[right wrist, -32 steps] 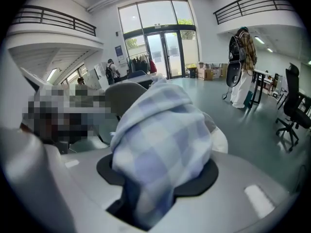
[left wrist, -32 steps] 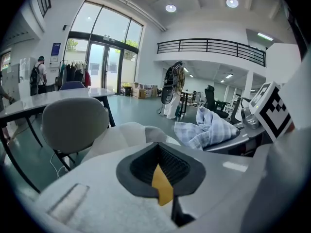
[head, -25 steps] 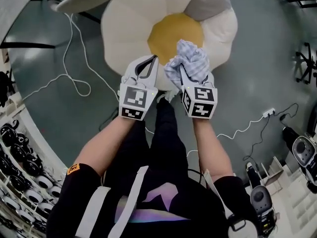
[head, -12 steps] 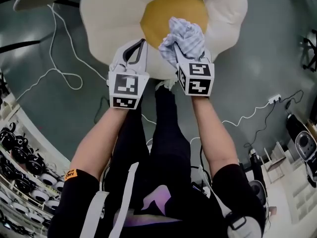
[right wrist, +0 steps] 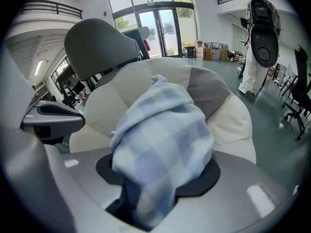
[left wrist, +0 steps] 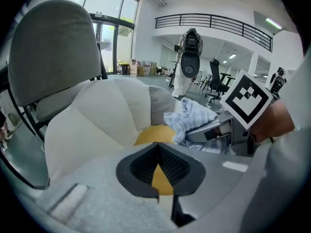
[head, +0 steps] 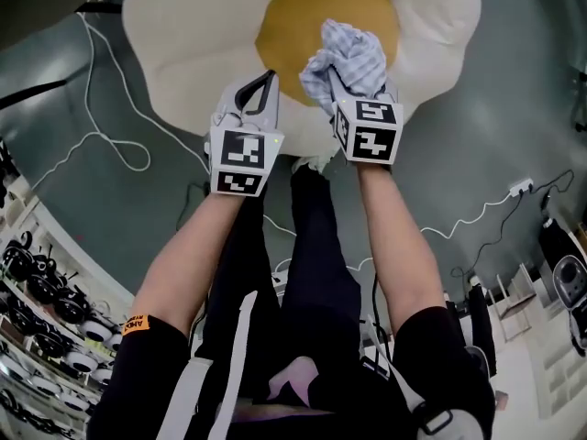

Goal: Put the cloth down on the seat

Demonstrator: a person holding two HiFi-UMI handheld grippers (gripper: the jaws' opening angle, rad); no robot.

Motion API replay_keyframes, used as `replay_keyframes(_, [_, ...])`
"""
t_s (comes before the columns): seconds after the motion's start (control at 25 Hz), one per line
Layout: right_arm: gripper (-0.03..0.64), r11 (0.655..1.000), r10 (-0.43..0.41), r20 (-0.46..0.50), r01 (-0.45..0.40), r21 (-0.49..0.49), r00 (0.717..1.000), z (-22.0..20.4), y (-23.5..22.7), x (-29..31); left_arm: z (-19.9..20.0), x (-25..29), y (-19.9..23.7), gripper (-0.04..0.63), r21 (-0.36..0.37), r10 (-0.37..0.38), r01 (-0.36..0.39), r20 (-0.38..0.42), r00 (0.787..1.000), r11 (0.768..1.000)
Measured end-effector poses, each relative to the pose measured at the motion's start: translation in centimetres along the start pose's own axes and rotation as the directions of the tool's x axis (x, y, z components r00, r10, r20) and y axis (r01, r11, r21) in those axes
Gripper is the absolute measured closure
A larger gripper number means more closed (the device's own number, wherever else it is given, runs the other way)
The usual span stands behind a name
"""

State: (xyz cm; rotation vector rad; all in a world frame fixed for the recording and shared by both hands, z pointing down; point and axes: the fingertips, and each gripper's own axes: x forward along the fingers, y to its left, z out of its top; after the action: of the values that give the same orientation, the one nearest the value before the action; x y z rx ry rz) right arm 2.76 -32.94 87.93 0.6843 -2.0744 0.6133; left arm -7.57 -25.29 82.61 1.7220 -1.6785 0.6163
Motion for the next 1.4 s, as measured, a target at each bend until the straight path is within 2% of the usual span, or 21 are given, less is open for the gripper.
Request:
replay_keyframes(0.36, [0.373, 1.000, -0.014, -0.029, 0.013, -0.024, 0.999, -1.1, -1.3, 5.2, -2.3, 4.6, 1.8, 0.597, 0.000, 0.012, -0.012, -0.029, 1.000, 1.000])
replay_keyframes(0.56, [0.367, 1.000, -0.019, -0.047, 0.019, -0.012, 0.999, -2.4, -2.2, 7.4, -2.9, 5.8, 2.6, 0.597, -0.009, 0.021, -0.021, -0.029, 0.999, 1.000])
replay_keyframes(1.0, [0.354, 0.999, -0.024, -0.075, 0.020, -0.051, 0.997, -4.0, -3.1, 12.1, -5.0, 7.8, 2.7, 0.597, -0.048, 0.020, -0.021, -0.018, 1.000, 0.999])
replay_keyframes(1.2, [0.319, 0.999, -0.001, -0.112, -0.004, -0.048, 0.994, -4.3, -2.6, 13.6, -5.3, 8.7, 3.8, 0.597, -0.043, 0.030, -0.032, -0.030, 0.999, 0.999])
replay_keyframes(1.4, [0.282, 1.000, 0.020, -0.167, -0.024, -0.020, 0.986, -4.1, -2.4, 13.6, -3.7, 7.9, 4.0, 0.597, -0.052, 0.025, -0.026, -0.031, 0.999, 0.998])
